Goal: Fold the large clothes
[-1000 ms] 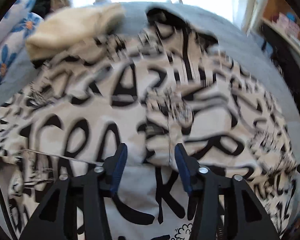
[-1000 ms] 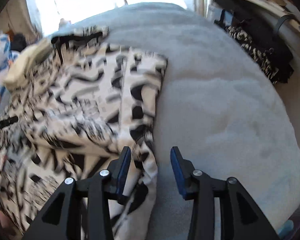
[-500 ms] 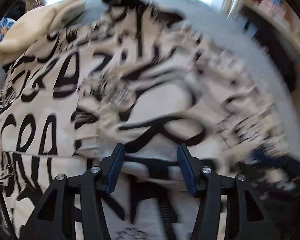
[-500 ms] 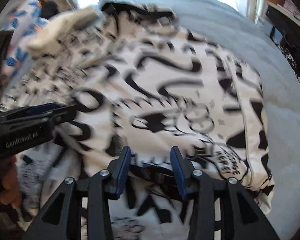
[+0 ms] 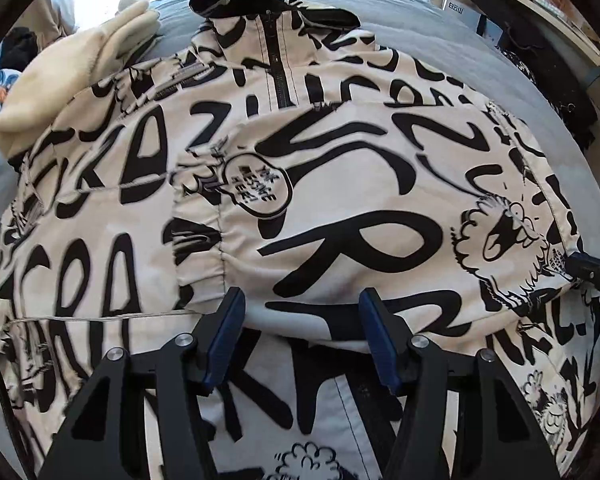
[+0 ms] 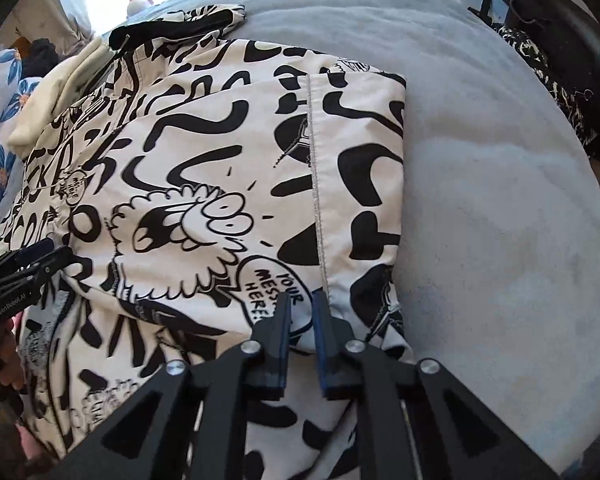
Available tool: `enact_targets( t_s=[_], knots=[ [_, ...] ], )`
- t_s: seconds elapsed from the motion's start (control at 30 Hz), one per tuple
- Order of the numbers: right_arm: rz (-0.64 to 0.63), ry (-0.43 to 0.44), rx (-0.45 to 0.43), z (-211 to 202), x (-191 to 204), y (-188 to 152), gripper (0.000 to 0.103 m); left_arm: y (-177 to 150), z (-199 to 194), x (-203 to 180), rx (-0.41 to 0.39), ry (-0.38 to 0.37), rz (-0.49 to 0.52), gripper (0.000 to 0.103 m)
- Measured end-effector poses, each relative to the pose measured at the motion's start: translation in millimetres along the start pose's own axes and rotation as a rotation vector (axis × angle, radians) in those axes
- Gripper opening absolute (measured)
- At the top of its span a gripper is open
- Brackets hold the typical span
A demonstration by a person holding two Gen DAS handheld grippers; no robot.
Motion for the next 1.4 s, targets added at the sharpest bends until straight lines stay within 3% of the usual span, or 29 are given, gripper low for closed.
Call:
enact_targets(
  t_s=[0.03,0.13,0.17,0.27,0.4,0.5,0.6,0.73,0.93,1.0,1.07,1.13,1.23,1.4],
  knots=[
    [-0.006,0.006,0.005,-3,2,7,0.022,6,-7,0,-0.009,0.007,0.005,0.058],
    [-0.025,-0.023,-0.036,-31,4,30,0.065,29,-33,-1,-0.068,-0.013,-0.009,0.058],
    [-0.022,-0.039,-0.062,-43,2,41,0.072,38,-42,-1,-0.093,-0.024,-0.023,0.062],
    [-0.004,-0.009,-0.126,-63,4,78,0.072,68,-62,-2,-0.188,-0.089,-0.075,0.074],
    [-0.027,-0.017,-0.154,-54,20,115,0.072,96,-62,-6,-0.231,-0.118,-0.125,0.074],
    [-0.016,-0.001,-0.155,-26,33,129,0.072,105,-42,-11,-0.201,-0.14,-0.163,0.074],
    [0.011,-0.024,-0.141,9,42,137,0.072,104,-16,-14,-0.179,-0.122,-0.177,0.074],
    [0.034,0.016,-0.11,55,51,139,0.072,97,19,-9,-0.134,-0.113,-0.227,0.074],
    [0.106,-0.04,-0.084,86,4,127,0.07,91,61,12,-0.102,-0.03,-0.183,0.074],
    [0.13,-0.009,-0.099,83,-13,124,0.057,91,62,15,-0.138,0.009,-0.123,0.074],
    [0.145,0.026,-0.101,79,-27,120,0.036,92,65,22,-0.159,0.089,-0.094,0.074],
    [0.131,0.013,-0.1,76,-33,117,0.024,91,71,32,-0.133,0.077,-0.132,0.077],
    [0.105,-0.004,-0.102,77,-34,115,0.023,93,70,42,-0.124,0.021,-0.195,0.078],
    [0.067,-0.053,-0.096,74,-21,113,0.029,91,70,42,-0.119,0.04,-0.163,0.078]
  ],
)
Point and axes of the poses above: each gripper's, at about its wrist camera, not at the fingertips, and z roughly the way its jaws point, x to its left, y to its top, the point moved 8 cm from there along z, roughly the way its jaws point, and after that the axes turned 13 degrees about -z, right-handed, at the moved point
